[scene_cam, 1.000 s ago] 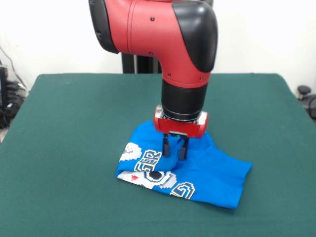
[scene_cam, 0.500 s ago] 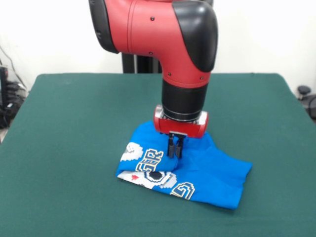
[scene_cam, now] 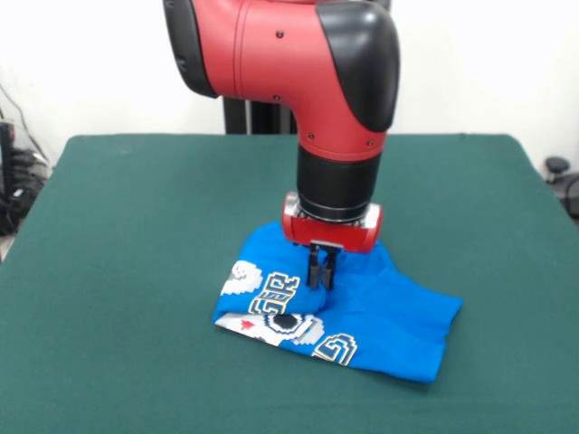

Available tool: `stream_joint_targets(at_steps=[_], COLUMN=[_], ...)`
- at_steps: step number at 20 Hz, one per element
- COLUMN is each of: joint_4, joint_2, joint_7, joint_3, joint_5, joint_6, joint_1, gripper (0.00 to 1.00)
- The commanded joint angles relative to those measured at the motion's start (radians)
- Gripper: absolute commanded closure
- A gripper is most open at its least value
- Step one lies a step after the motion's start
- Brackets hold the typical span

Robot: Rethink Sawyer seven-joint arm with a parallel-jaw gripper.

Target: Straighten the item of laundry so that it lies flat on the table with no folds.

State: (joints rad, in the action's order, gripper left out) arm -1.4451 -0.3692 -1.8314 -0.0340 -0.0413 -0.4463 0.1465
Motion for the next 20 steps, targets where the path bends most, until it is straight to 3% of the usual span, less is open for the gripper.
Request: stream_joint_targets(at_steps=[1,13,20], joint_4=[0.005,-0.034,-0.002], joint_2=[0.032,-0.046,-0.042], joint_7=[-0.04,0.003,0.002], joint_3=[0.069,0.093,0.099], joint_5=[-0.012,-0.012,-0.013], joint_6=[-0.138,-0.223,-0.262], joint_1=[-0.015,0.02,0.025], gripper=[1.0,1.0,1.0])
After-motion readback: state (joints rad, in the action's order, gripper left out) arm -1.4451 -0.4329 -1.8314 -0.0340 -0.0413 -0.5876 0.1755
